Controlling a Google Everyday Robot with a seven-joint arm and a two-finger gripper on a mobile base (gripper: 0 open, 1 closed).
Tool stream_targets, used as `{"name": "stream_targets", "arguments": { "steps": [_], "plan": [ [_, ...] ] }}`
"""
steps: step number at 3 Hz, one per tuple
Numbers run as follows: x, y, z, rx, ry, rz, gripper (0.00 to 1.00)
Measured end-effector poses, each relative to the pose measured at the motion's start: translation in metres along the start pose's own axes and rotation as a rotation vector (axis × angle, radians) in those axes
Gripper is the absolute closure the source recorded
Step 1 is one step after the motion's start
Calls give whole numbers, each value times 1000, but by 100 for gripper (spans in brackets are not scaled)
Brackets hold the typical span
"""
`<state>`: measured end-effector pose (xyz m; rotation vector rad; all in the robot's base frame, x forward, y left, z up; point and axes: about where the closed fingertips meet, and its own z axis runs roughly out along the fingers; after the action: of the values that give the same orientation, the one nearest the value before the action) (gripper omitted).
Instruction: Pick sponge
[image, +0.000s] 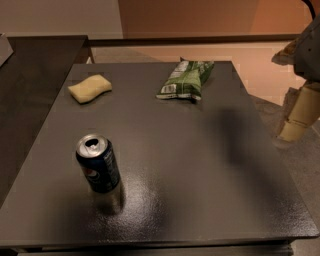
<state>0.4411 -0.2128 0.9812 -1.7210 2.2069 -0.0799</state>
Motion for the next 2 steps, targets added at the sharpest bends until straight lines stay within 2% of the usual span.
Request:
{"name": "stream_targets", "arguments": {
  "steps": [2],
  "plan": [
    [-50, -30, -2, 46, -123, -48, 0]
  ]
}}
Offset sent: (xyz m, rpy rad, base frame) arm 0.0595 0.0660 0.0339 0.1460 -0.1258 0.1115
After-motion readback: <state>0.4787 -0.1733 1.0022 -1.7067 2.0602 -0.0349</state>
